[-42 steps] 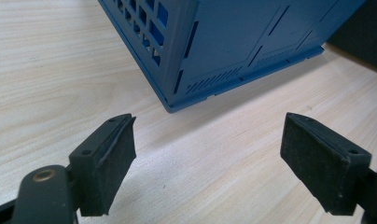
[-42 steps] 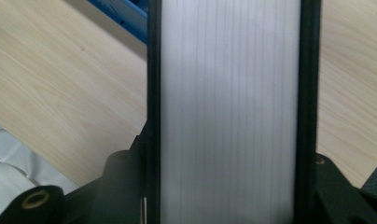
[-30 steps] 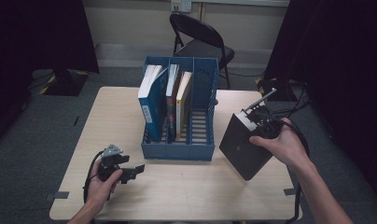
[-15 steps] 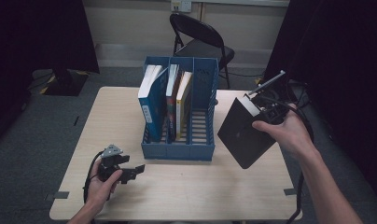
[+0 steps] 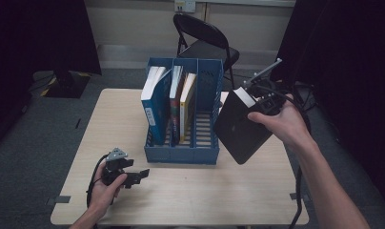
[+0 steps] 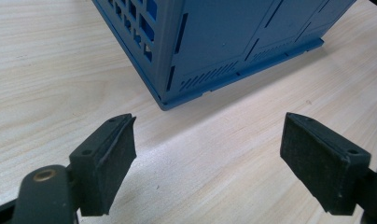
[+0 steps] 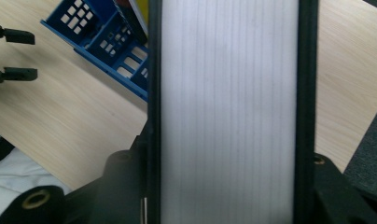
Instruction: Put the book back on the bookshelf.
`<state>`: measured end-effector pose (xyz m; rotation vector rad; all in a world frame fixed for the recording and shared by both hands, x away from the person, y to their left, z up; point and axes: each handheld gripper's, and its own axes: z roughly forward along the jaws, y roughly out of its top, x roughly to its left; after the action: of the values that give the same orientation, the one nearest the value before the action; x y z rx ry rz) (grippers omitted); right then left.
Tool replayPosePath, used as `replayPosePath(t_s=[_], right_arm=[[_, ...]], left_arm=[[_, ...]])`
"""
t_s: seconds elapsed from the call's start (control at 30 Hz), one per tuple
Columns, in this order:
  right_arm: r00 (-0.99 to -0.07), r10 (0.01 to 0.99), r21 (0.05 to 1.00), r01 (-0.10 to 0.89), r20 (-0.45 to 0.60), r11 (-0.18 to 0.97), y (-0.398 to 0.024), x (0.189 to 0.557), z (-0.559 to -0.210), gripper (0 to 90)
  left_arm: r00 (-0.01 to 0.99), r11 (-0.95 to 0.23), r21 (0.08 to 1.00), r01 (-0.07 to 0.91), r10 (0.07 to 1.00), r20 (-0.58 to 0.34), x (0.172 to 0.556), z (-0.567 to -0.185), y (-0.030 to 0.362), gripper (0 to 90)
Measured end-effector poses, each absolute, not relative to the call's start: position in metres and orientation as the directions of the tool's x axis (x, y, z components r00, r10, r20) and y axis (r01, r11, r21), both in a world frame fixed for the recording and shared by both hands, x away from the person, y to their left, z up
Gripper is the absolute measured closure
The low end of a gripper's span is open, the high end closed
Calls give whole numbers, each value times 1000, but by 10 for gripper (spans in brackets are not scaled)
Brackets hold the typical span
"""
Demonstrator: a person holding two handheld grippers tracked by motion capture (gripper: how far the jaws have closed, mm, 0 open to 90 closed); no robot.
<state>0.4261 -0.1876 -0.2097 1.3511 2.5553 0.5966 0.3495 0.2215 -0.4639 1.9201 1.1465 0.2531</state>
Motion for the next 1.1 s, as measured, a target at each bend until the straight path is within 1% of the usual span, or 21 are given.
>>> replayPosePath(t_s=[0.13,0.27,0.47,0.63,0.77,0.93,1.1], right_arm=[[-556,829,441,759,57,478,-181,435,-206,538],[-549,836,424,763,26,488,-168,444,-205,539],[-534,845,402,778,21,482,-152,461,-207,539],[-503,864,382,803,24,457,-140,476,-210,539],[-493,870,359,813,4,459,-129,486,-212,539],[-455,890,345,839,17,422,-117,500,-214,539],[-412,911,326,864,21,383,-104,513,-218,539]], left_arm=[[557,-204,762,615,796,-237,349,-464,222,178],[561,-206,761,615,792,-239,349,-464,221,178],[559,-203,760,617,794,-241,349,-463,223,178],[561,-207,761,615,793,-238,349,-464,223,178],[565,-210,761,614,790,-237,349,-464,223,178],[570,-218,758,614,787,-236,348,-463,223,178],[561,-201,762,616,791,-245,348,-463,224,178]])
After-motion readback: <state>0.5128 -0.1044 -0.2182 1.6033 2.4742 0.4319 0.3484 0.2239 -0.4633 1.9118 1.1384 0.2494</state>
